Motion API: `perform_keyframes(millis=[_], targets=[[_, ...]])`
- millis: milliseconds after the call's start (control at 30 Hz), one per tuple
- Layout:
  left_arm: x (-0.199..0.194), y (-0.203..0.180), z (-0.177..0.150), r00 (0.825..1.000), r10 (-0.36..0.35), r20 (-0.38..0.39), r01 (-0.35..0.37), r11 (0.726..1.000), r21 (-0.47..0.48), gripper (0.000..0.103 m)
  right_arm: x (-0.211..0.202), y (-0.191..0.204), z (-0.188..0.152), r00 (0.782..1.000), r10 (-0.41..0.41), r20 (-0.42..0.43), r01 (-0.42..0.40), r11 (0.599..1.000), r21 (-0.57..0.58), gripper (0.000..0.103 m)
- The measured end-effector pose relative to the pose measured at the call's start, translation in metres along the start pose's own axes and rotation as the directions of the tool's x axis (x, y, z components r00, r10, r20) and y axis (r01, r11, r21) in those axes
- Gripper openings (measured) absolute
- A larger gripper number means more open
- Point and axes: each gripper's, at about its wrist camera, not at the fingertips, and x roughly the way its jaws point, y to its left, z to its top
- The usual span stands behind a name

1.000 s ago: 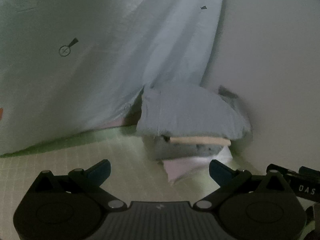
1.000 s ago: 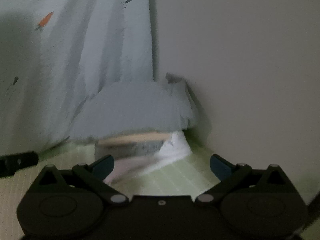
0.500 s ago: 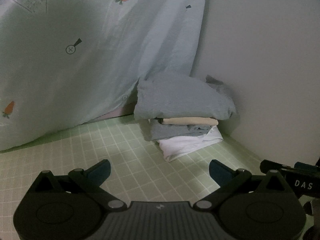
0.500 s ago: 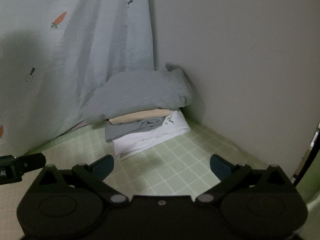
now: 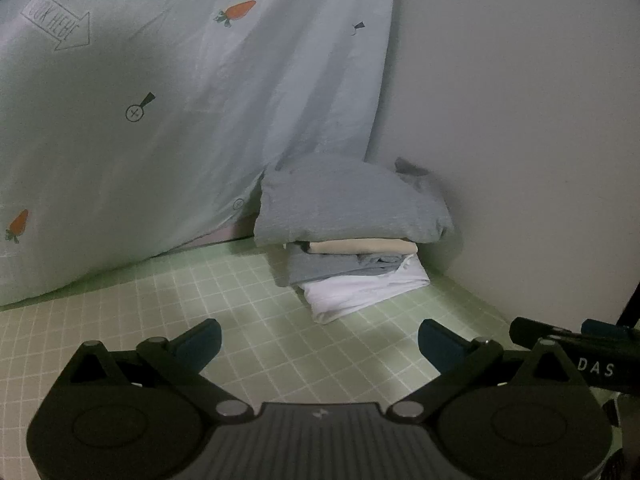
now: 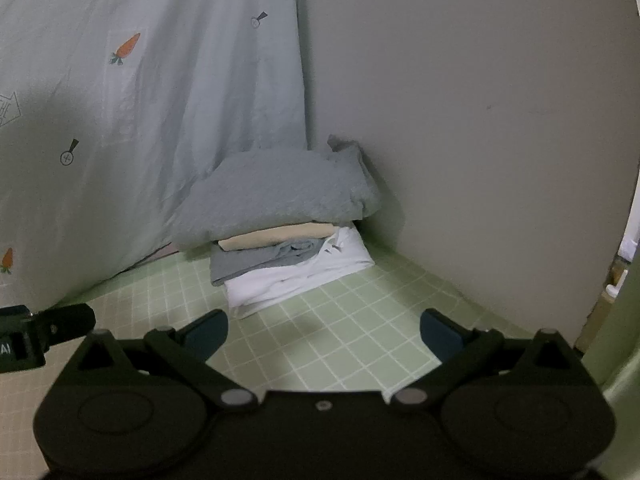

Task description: Fold clothes

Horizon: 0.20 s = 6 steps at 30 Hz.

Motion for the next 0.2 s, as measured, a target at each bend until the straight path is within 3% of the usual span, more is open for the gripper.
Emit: perform_keyframes(millis=[200], targets=[[-0.0004,-0.0031,-0.0004,1.000,0.007,0.002,-0.007,1.000,0.004,0.103,-0.0008,-0.0012,-0.0003,1.000,0.005,0.000,-0.005,1.000,-0.003,0.103]])
